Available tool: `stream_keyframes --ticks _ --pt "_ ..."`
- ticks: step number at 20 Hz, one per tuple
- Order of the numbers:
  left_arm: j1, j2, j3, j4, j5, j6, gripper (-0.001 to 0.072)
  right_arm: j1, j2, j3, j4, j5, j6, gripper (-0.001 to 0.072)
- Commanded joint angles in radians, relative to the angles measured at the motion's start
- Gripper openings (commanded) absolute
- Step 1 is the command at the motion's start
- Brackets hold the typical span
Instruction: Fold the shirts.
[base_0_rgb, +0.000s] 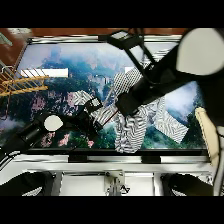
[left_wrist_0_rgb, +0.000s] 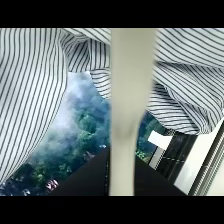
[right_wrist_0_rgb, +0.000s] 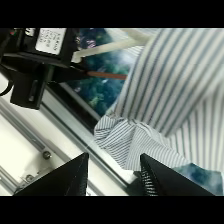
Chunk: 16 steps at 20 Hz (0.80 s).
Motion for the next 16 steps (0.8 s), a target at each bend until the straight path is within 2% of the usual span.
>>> stream_keyframes --ticks 1,4,6,7,8,9,10,11,12,14,16 --pt "0.000 0.001 0.001 0.007 -0.001 0.004 0.0057 -0.064 0.098 0.000 -0.227 -0.031 -0.008 0.0455" --pt "0.000 0.002 0.006 0.017 -0.025 0.014 0.0056 -0.329 0.181 0.000 -0.326 -0.181 -0.058 0.0454" --pt "0.000 0.002 0.014 0.041 -0.055 0.015 0.0056 -0.545 0.190 0.000 -0.314 -0.320 -0.067 0.0451" --pt "0.000 0.002 0.021 0.061 -0.076 0.022 0.0057 -0.636 0.181 -0.001 -0.301 -0.357 -0.087 0.0426" --pt "0.000 0.002 0.034 0.095 -0.106 0.025 0.0056 -0.698 0.162 -0.001 -0.241 -0.344 -0.277 0.0430" --pt "0.001 0.002 0.046 0.134 -0.130 0.025 0.0057 -0.729 0.135 -0.001 -0.164 -0.285 -0.599 0.0448" --pt "0.002 0.002 0.060 0.169 -0.151 0.026 0.0056 -0.733 0.105 -0.001 -0.091 -0.179 -0.865 0.0447" --pt "0.003 0.002 0.070 0.196 -0.161 0.025 0.0057 -0.732 0.072 -0.001 0.003 -0.093 -1.062 0.0445" --pt "0.007 0.002 0.076 0.213 -0.169 0.032 0.0056 -0.732 0.045 -0.001 0.107 -0.089 -1.124 0.0445" --pt "0.017 0.001 0.079 0.223 -0.190 0.048 0.0056 -0.732 -0.010 -0.001 0.264 -0.092 -1.125 0.0445" --pt "0.029 0.001 0.079 0.232 -0.193 0.048 0.0057 -0.732 -0.049 -0.001 0.318 -0.057 -1.125 0.0446"
